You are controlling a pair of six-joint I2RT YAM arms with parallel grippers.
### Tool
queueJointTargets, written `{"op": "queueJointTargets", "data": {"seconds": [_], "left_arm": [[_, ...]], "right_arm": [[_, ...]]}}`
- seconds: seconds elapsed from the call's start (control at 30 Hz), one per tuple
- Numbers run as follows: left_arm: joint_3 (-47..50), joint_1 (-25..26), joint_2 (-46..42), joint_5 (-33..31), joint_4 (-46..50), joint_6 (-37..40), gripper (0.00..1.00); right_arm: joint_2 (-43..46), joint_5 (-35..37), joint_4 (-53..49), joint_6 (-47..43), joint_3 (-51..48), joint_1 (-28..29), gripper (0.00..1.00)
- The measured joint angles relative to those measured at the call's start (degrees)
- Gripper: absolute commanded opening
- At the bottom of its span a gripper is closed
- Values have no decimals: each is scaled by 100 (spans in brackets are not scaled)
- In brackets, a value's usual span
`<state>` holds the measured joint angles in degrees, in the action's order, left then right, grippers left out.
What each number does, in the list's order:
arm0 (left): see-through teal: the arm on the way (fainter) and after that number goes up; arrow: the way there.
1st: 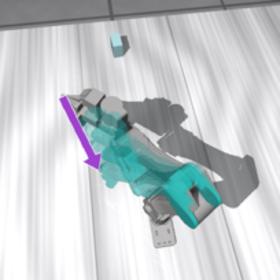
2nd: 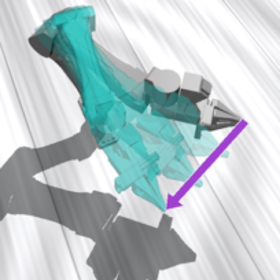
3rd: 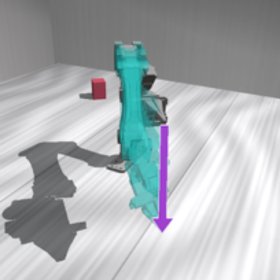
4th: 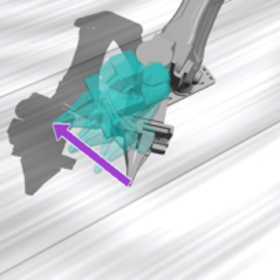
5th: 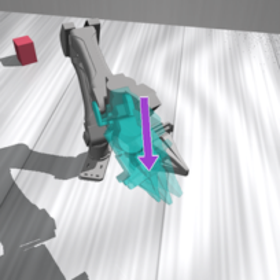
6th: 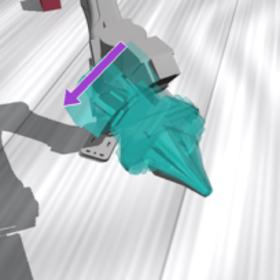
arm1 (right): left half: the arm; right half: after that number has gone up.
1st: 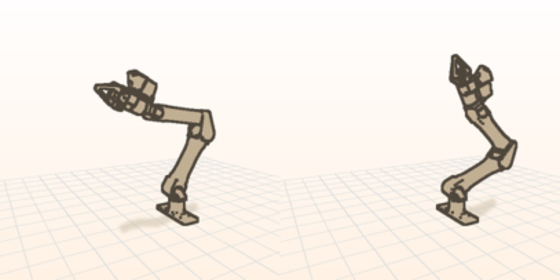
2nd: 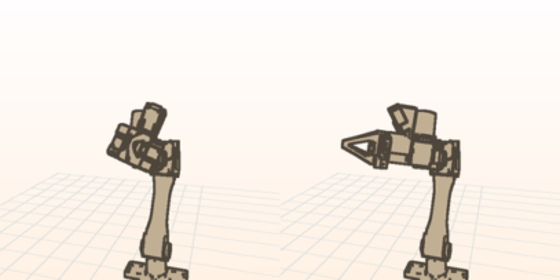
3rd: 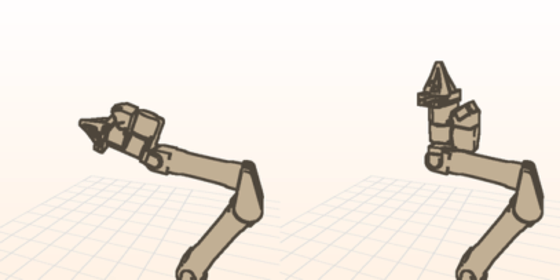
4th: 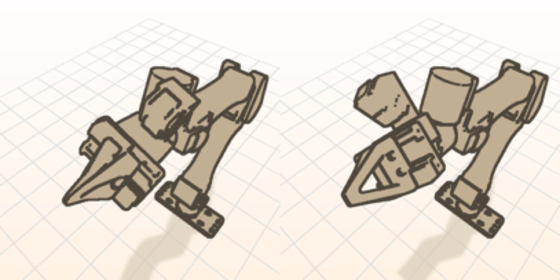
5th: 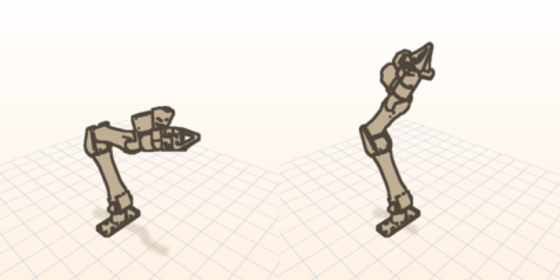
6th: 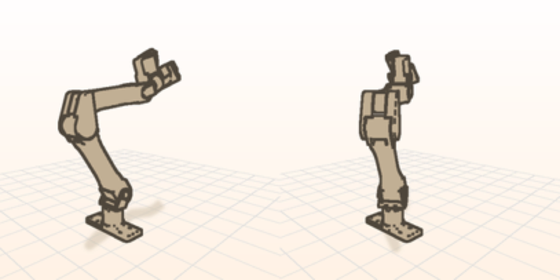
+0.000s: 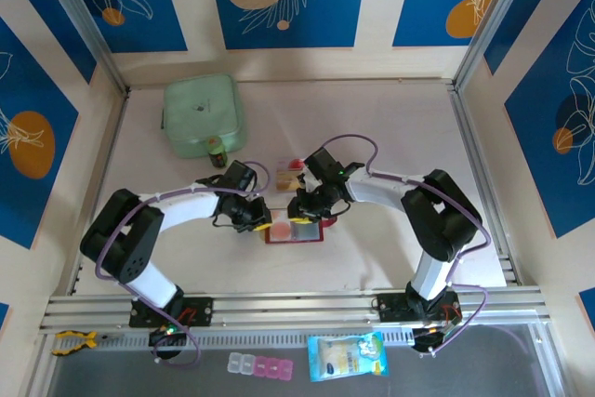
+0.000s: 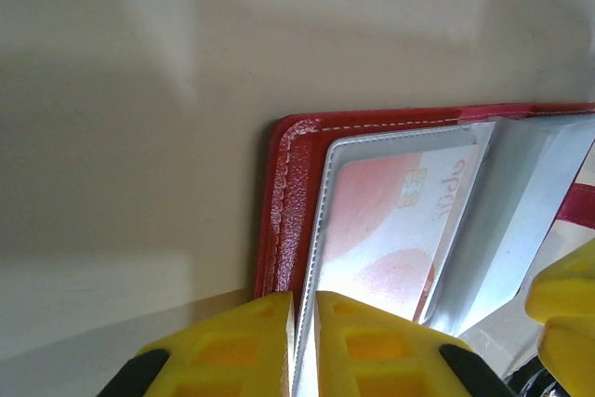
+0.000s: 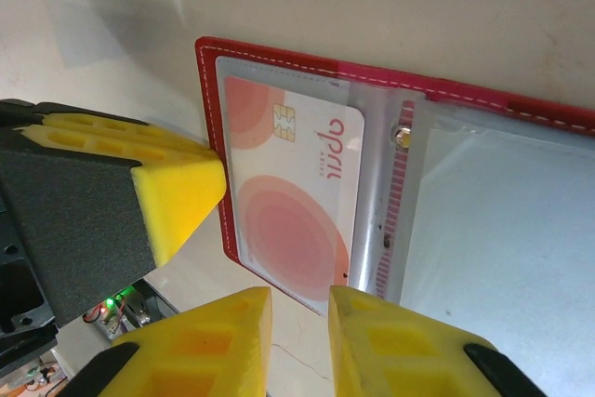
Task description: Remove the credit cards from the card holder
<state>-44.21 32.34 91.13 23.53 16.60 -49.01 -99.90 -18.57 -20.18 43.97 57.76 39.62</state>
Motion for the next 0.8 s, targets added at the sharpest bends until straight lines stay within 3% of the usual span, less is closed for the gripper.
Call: {"op": "queueJointTargets", "data": {"seconds": [0.8], "left_arm": [[118,-9,70,107,-166,-13,12]], "right_arm": [[-424,-142,26,-2,214,120,23]]}}
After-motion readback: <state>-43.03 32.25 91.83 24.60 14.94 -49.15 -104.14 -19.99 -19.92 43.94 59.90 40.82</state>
